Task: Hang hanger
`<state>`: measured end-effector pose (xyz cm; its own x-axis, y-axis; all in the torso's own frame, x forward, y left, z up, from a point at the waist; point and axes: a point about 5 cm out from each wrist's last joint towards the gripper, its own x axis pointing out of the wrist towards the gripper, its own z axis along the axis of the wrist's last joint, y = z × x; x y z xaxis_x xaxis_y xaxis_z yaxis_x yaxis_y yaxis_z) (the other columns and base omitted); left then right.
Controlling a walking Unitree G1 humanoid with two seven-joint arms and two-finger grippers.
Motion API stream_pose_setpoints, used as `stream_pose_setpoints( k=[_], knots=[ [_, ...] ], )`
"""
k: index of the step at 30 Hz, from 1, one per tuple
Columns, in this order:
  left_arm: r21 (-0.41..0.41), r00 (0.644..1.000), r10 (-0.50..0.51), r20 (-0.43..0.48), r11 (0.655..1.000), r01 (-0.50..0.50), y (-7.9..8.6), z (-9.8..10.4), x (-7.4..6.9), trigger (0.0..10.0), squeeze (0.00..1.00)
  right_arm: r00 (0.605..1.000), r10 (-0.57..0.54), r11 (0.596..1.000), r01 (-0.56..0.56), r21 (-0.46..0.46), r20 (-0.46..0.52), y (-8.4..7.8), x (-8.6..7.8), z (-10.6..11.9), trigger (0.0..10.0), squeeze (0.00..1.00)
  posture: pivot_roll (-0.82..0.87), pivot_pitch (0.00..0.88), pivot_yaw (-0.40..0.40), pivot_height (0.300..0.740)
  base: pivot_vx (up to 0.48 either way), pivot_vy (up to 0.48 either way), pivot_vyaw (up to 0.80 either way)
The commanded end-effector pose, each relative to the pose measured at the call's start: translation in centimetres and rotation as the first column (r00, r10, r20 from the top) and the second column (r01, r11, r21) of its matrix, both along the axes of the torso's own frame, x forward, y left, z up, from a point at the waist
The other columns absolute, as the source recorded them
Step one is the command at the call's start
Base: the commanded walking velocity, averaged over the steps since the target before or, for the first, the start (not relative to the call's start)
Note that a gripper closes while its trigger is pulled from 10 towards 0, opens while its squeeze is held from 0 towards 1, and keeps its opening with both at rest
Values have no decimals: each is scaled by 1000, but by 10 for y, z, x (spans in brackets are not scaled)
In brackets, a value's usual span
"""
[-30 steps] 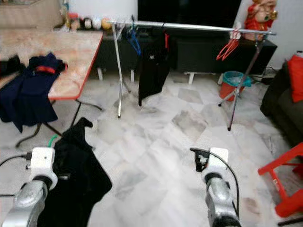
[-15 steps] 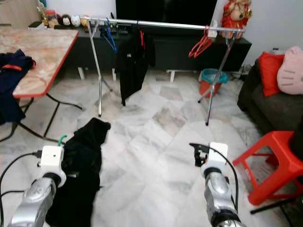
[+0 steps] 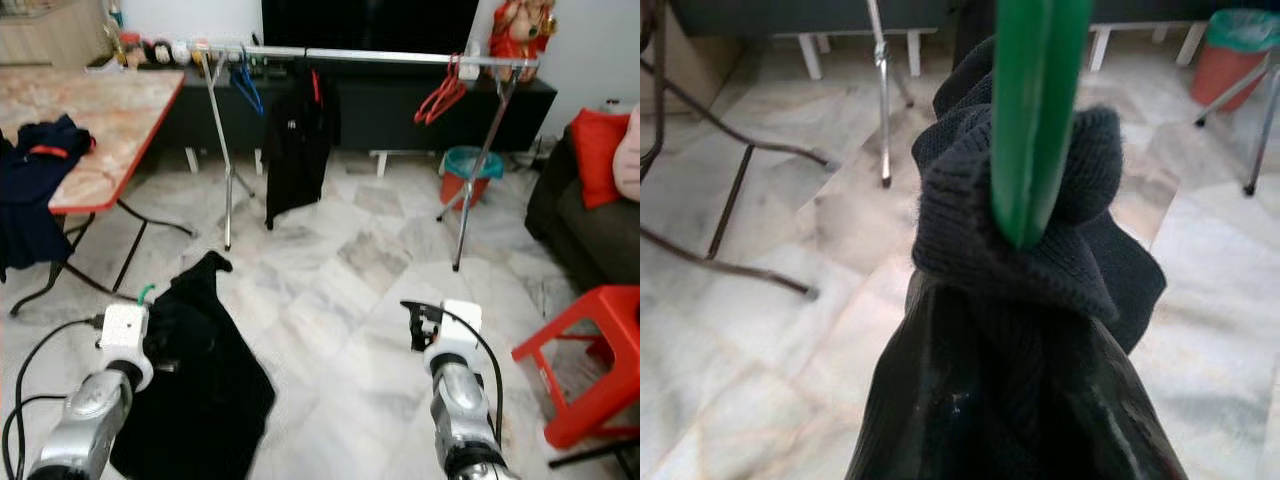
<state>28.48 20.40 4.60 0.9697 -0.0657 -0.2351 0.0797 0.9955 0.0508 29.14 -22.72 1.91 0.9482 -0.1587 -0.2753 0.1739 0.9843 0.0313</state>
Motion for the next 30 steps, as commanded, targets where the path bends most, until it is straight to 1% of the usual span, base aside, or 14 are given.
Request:
stream_pose_setpoints(
  k=[1,4,10,14,19,21,23,25,30],
  knots=[
    [2,998,-9,59,1000,9,-2,10,6,10000,0,1000,-8,1000,8,2,9,-3,3,4,10000,0,71,0,-52,740,371,0,0],
    [-4,998,1,59,1000,-1,-2,6,3,10000,0,1000,-5,1000,5,-7,9,-5,6,6,10000,0,76,0,-63,740,376,0,0],
    [-4,998,8,60,1000,-7,0,6,3,10000,0,999,-6,1000,6,-14,33,-6,12,13,10000,0,67,0,-61,740,382,0,0],
    [-2,998,6,58,1000,-5,-1,5,4,10000,0,999,-18,1000,18,-12,31,-7,11,13,10000,0,54,0,-49,740,396,0,0],
    [2,998,-8,62,1000,8,-2,9,13,10000,0,999,-19,1000,20,-4,46,-6,12,14,10000,0,14,0,-12,740,401,0,0],
    [5,998,-22,62,1000,22,-4,11,17,10000,0,999,-8,1000,9,-21,51,-6,13,16,10000,0,1,0,2,740,401,0,0],
    [7,998,-30,62,1000,30,-6,12,21,10000,0,998,-18,1000,19,-22,63,-8,14,18,10000,0,-8,0,11,740,405,0,0],
    [7,996,-46,73,999,46,-9,17,28,10000,0,995,-49,999,50,-17,82,-16,14,22,10000,0,-16,0,19,740,407,0,0],
    [9,995,-47,85,999,46,-9,21,33,10000,0,995,-50,998,53,-26,91,-19,16,25,10000,0,-18,0,14,740,409,0,0]
  ],
)
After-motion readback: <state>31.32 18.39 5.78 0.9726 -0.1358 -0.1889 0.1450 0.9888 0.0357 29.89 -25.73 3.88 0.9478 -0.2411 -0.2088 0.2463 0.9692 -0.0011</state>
